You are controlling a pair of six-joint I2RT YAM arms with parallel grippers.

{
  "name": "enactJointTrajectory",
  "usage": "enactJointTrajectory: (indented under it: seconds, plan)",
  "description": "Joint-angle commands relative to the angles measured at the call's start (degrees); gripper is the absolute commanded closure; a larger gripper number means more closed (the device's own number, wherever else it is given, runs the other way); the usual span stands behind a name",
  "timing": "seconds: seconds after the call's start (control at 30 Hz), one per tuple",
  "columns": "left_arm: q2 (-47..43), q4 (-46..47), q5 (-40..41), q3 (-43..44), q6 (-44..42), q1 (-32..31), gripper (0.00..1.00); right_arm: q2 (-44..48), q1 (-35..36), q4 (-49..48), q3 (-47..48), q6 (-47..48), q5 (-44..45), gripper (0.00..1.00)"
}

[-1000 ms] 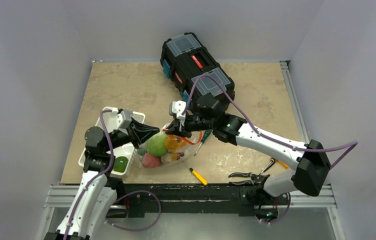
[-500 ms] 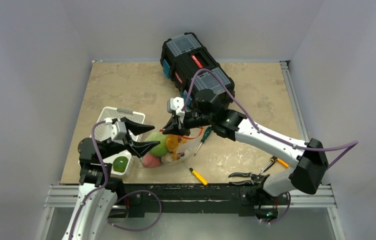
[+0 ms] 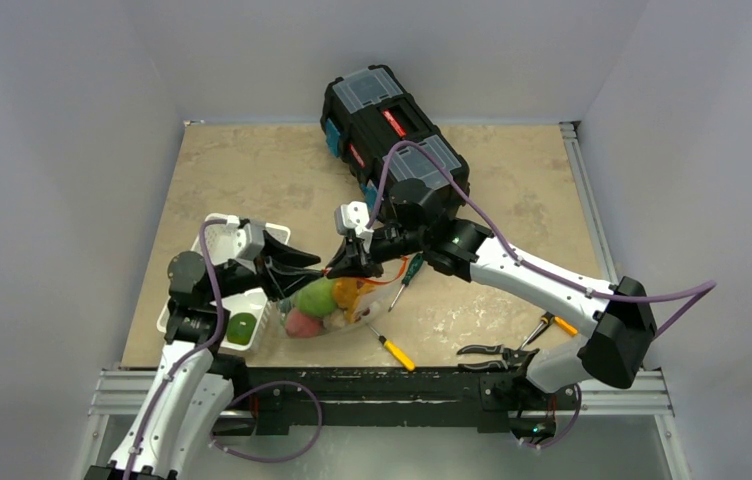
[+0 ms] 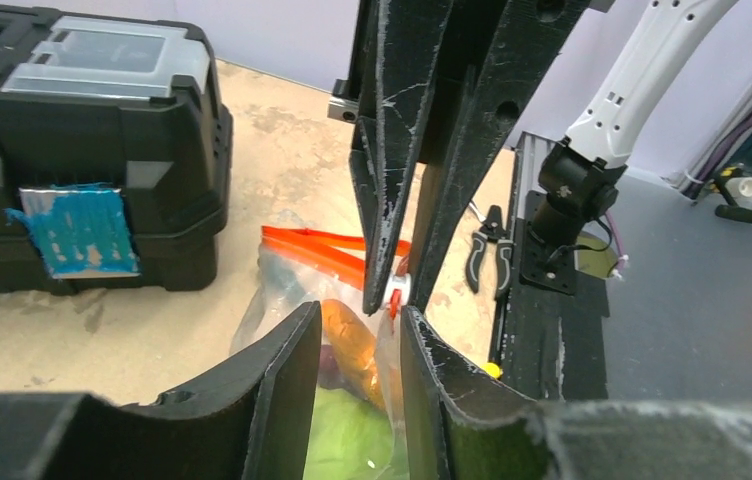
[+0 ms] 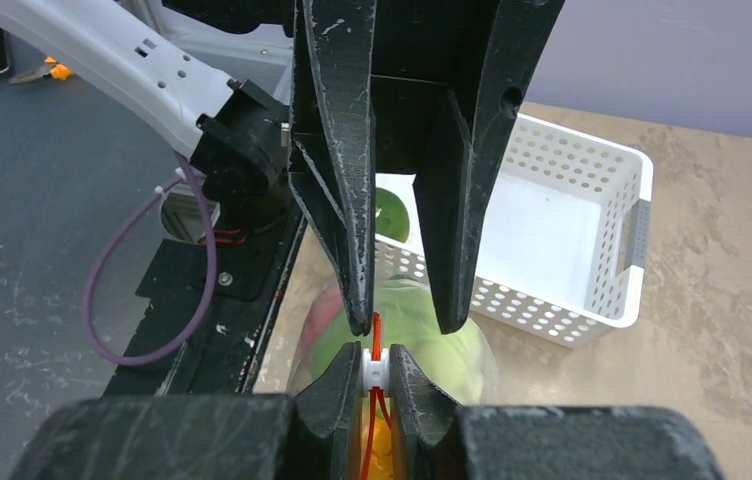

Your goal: Place the food in the zip-top bag and seal the zipper

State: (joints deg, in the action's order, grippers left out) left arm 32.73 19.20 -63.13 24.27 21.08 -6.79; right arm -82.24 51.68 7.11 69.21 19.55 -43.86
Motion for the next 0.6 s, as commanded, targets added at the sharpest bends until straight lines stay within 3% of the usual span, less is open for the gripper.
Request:
enactJointTrajectory:
  seconds: [0.0, 0.13, 0.3, 0.4, 0.57]
  plan:
    - [-0.33, 3.45, -2.51, 2.54, -0.26, -1.97, 0.64, 0.17, -0.04, 0.51, 2.33, 0.97, -1.41, 1.00]
    - [-1.03, -1.15, -0.93, 2.95, -3.31, -3.91, 0.66, -0.12, 0.08, 0.28, 2.70, 0.49, -1.41, 1.00]
    - [-1.15, -5.81, 2.16, 4.30, -6.81, -6.16, 0.89, -0.16, 0.24, -0.05, 2.75, -0.01, -0.98, 1.00]
    - [-0.68, -6.89, 3.09, 4.53, -7.88, -7.18, 0.97, -0.14, 0.56, -0.21, 2.70, -0.13, -0.76, 1.00]
    - [-1.00, -9.81, 4.21, 4.98, -9.88, -8.59, 1.00, 0.17, 0.81, -1.12, 2.40, -1.42, 1.43, 1.00]
